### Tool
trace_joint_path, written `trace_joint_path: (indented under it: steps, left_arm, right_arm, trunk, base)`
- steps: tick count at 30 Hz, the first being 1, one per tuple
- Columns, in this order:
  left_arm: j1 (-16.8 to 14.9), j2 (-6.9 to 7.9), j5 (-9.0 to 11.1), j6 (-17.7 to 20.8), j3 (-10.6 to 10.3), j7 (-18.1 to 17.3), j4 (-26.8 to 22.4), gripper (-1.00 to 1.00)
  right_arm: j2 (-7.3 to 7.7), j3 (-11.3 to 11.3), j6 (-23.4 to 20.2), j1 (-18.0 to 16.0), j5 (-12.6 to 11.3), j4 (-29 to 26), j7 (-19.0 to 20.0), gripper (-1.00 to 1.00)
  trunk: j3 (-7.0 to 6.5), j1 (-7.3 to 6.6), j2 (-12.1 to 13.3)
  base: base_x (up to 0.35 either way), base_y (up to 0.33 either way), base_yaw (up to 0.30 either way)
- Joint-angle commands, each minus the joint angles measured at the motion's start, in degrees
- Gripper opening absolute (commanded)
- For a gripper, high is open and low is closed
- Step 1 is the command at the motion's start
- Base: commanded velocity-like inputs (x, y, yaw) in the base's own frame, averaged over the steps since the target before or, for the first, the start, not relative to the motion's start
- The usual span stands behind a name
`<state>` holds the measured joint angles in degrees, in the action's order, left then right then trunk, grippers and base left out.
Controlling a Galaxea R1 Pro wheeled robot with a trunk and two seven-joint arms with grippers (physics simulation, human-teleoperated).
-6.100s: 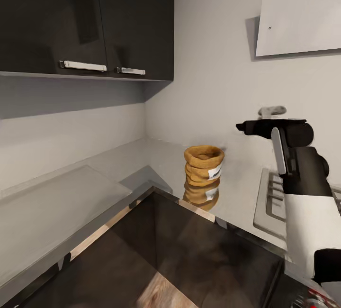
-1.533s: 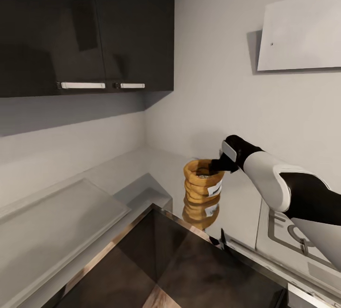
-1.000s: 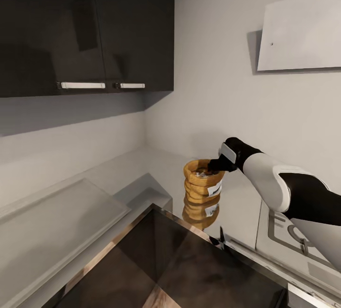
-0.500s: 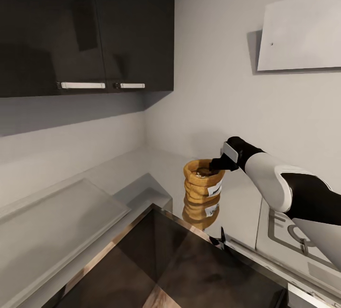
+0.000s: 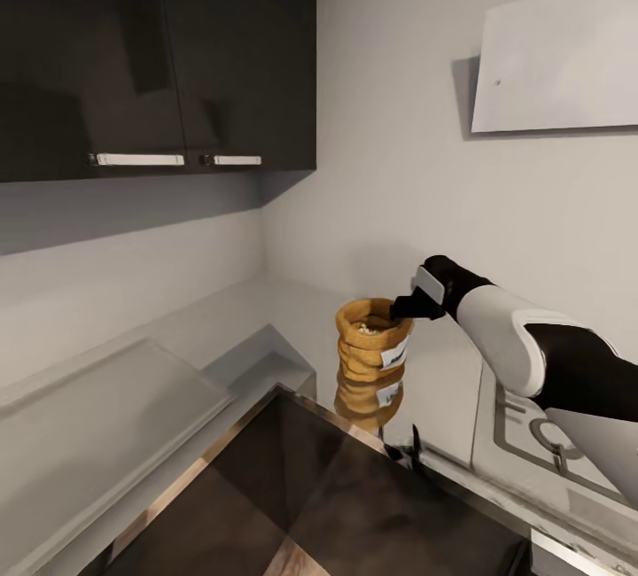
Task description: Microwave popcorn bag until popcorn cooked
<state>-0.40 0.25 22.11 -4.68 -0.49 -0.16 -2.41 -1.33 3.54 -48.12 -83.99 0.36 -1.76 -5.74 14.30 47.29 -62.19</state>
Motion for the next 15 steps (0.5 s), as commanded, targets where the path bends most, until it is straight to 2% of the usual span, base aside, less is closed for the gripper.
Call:
trace_joint_path:
  steps: [1, 4, 11, 15]
  left_arm:
    - [0.0, 0.00, 0.2, -0.2, -0.1, 0.0, 0.0, 1.00]
    - [0.0, 0.01, 0.3, -0.2, 0.0, 0.0, 0.0, 1.00]
    - [0.0, 0.01, 0.5, -0.2, 0.0, 0.0, 0.0, 1.00]
    - [0.0, 0.01, 0.5, -0.2, 0.1, 0.0, 0.0, 1.00]
  right_arm:
    - [-0.08, 0.4, -0.2, 0.0, 0.0, -0.1, -0.4, 1.00]
    - [-0.19, 0.5, -0.2, 0.0, -0.1, -0.1, -0.4, 1.00]
    - [0.13, 0.8, -0.1, 0.1, -0.1, 1.1, -0.6, 1.00]
    - [0.03, 0.9, 0.0, 2.5, 0.0, 1.4, -0.6, 1.00]
  trunk:
    - [0.08, 0.03, 0.0]
    - [0.08, 0.03, 0.0]
    - [0.08, 0.03, 0.0]
    - [0.08, 0.03, 0.0]
  base:
    - [0.271, 0.000, 0.000]
    - [0.223, 0.000, 0.000]
    - [0.021, 0.000, 0.000]
    - [0.000, 0.000, 0.000]
